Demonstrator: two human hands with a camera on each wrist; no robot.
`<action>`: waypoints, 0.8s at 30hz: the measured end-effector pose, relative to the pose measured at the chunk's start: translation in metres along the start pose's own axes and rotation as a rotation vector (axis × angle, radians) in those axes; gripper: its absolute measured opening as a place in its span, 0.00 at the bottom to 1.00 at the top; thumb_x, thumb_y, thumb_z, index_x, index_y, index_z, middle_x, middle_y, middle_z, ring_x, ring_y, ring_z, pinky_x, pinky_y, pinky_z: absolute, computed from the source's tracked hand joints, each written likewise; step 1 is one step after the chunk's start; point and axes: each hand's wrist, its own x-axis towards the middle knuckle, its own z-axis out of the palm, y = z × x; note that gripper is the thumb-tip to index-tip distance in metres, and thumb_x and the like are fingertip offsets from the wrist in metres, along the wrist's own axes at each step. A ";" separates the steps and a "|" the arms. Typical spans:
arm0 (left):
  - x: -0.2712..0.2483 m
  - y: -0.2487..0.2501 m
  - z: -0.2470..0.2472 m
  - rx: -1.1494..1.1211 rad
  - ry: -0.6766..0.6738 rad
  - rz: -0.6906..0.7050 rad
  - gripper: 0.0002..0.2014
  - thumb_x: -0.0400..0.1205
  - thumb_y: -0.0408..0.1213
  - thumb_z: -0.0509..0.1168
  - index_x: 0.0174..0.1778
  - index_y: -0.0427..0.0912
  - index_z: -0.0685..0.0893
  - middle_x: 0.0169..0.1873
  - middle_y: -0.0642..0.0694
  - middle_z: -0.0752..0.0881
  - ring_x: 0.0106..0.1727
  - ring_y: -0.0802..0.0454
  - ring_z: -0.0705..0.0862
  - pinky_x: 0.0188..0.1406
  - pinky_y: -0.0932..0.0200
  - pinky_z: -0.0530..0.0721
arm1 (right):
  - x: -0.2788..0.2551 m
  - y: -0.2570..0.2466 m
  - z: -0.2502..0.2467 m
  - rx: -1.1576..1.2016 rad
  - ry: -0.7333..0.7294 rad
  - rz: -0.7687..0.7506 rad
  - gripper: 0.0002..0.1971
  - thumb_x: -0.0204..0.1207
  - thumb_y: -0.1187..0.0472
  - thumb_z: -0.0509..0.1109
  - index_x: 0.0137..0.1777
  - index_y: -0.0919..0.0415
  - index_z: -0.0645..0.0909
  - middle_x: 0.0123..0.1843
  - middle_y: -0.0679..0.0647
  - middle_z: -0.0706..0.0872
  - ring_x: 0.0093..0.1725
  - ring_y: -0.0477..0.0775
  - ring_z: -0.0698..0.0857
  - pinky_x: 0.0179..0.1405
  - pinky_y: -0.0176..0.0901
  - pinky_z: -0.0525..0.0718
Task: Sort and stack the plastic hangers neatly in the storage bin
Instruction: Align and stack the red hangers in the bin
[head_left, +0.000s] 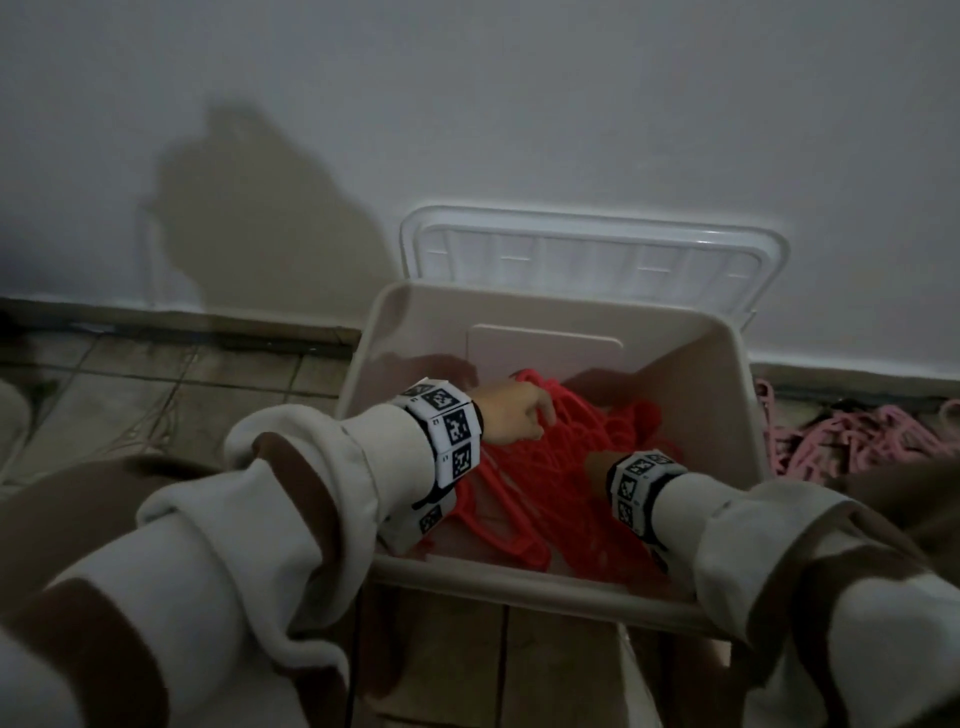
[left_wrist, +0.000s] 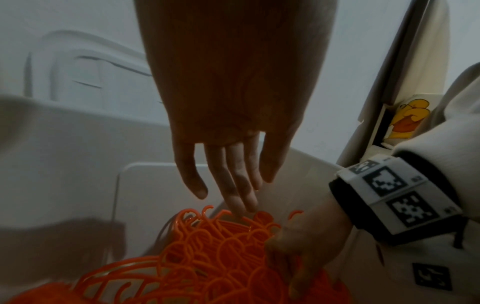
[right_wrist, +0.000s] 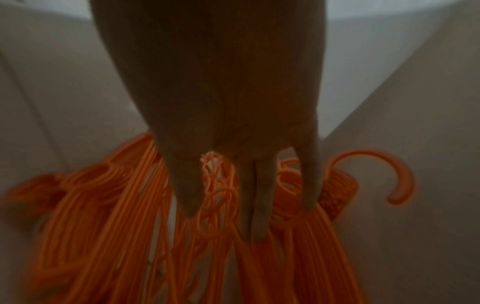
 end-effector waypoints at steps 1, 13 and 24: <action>0.001 -0.002 0.001 0.010 0.002 -0.008 0.15 0.83 0.34 0.61 0.66 0.39 0.78 0.58 0.40 0.85 0.59 0.45 0.83 0.55 0.58 0.78 | -0.011 -0.008 -0.006 0.056 0.016 0.019 0.28 0.82 0.51 0.60 0.79 0.58 0.61 0.79 0.57 0.66 0.77 0.57 0.68 0.76 0.48 0.66; 0.021 -0.030 0.013 0.106 0.060 -0.090 0.15 0.83 0.33 0.60 0.66 0.40 0.78 0.65 0.42 0.81 0.66 0.45 0.79 0.63 0.57 0.74 | -0.032 -0.014 -0.059 0.425 0.366 0.056 0.18 0.81 0.54 0.62 0.62 0.66 0.78 0.61 0.66 0.84 0.62 0.65 0.82 0.59 0.51 0.79; 0.045 -0.053 0.035 -0.146 0.163 -0.192 0.25 0.83 0.41 0.63 0.75 0.38 0.68 0.72 0.42 0.76 0.72 0.46 0.75 0.69 0.58 0.72 | -0.033 -0.010 -0.083 0.195 0.448 -0.068 0.17 0.77 0.48 0.65 0.60 0.57 0.81 0.60 0.60 0.85 0.60 0.60 0.83 0.56 0.48 0.80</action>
